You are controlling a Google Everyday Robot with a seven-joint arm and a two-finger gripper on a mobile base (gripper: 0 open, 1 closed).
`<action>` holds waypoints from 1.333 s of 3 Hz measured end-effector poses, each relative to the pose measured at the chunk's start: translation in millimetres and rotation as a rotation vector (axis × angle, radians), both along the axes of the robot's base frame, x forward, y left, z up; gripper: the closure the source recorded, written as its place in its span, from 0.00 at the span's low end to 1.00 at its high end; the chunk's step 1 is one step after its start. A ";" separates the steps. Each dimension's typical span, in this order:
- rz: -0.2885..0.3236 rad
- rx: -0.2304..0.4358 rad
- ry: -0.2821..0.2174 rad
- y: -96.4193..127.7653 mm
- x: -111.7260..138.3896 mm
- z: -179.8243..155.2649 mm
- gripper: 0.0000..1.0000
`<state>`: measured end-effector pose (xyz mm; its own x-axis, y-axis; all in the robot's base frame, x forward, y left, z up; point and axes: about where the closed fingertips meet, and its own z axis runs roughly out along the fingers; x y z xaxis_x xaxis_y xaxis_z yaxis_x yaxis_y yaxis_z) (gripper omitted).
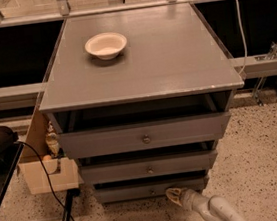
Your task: Close bottom drawer
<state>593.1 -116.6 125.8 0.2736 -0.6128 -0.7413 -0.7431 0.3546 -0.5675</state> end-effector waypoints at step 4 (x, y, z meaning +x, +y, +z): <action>0.114 -0.040 0.280 -28.8 -40.5 12.6 1.00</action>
Offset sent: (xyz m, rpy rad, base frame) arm -0.0205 -0.0237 -0.0005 -0.0375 0.2238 0.0994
